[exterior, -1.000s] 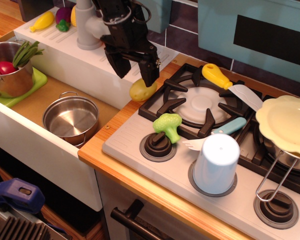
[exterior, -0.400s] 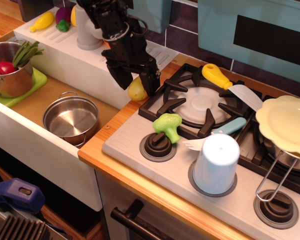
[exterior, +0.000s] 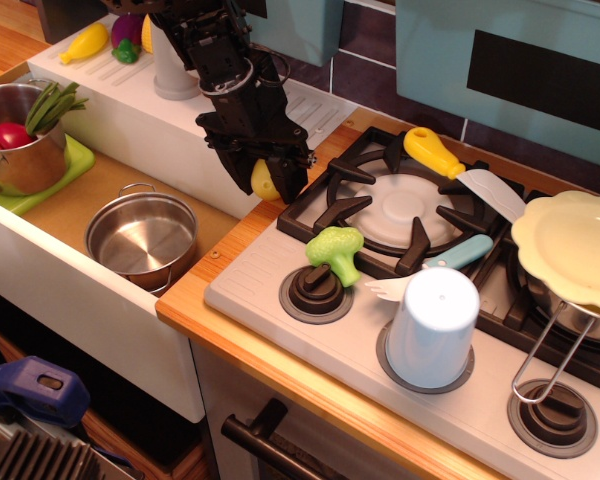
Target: Put potato in pot or pan
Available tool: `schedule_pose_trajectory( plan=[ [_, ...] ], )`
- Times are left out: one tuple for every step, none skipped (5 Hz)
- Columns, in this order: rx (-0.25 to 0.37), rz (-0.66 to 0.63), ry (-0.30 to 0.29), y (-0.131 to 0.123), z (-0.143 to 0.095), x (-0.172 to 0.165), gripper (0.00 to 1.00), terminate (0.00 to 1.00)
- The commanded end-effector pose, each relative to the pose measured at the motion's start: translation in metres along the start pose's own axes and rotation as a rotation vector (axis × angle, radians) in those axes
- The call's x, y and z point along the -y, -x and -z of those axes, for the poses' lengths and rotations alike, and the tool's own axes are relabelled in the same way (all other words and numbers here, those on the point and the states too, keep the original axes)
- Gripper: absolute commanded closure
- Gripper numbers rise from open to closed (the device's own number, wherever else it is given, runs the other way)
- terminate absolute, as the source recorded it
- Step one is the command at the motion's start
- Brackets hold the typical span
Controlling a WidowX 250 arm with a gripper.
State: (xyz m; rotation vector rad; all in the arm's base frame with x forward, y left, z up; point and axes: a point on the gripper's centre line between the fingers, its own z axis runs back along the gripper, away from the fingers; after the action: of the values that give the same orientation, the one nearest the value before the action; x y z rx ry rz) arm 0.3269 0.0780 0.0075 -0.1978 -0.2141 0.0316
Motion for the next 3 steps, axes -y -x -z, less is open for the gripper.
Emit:
schedule_pose_trajectory(
  plan=[
    [-0.018, 0.028, -0.086, -0.007, -0.027, -0.006, 1.0, 0.0],
    [-0.098, 0.049, -0.303, 0.001, -0.048, -0.014, 1.0, 0.0],
    [-0.188, 0.058, -0.374, 0.009, -0.062, -0.033, 1.0, 0.0]
  ],
)
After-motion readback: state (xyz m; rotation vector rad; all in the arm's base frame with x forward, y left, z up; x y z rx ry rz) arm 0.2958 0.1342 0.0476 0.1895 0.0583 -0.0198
